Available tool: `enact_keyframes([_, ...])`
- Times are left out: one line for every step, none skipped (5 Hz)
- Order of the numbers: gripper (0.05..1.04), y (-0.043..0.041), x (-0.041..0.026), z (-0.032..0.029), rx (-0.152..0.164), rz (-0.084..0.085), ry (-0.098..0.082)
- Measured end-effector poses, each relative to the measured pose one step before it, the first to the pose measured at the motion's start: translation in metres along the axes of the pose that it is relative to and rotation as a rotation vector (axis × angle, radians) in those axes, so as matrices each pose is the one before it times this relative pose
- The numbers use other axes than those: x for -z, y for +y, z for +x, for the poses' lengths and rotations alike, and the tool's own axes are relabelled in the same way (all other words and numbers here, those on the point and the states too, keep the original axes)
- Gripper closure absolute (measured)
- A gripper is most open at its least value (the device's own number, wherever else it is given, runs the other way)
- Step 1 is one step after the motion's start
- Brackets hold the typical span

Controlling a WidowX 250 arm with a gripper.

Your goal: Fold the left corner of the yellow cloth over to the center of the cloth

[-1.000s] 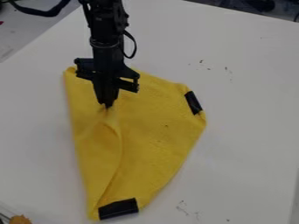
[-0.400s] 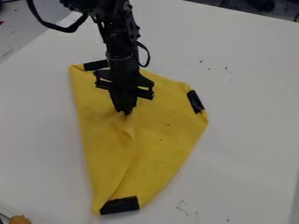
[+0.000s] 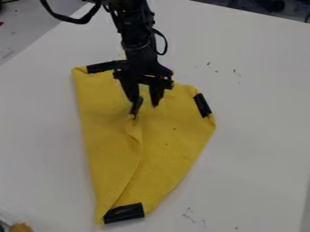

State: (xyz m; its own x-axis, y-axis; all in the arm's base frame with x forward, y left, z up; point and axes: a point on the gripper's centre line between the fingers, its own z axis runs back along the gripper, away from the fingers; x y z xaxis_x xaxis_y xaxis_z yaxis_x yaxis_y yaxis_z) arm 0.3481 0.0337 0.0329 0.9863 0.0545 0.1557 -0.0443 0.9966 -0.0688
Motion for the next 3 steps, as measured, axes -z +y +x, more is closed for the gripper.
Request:
enact_keyframes([0.075, -0.01999, -0.00007, 0.01318, 0.0145, -0.0169, -0.0186])
enact_keyframes([0.077, -0.00454, -0.00119, -0.00151, 0.0148, 0.0303, 0.0193])
enact_keyframes([0.083, 0.00166, -0.00458, -0.00182, 0.0367, 0.0369, 0.0385])
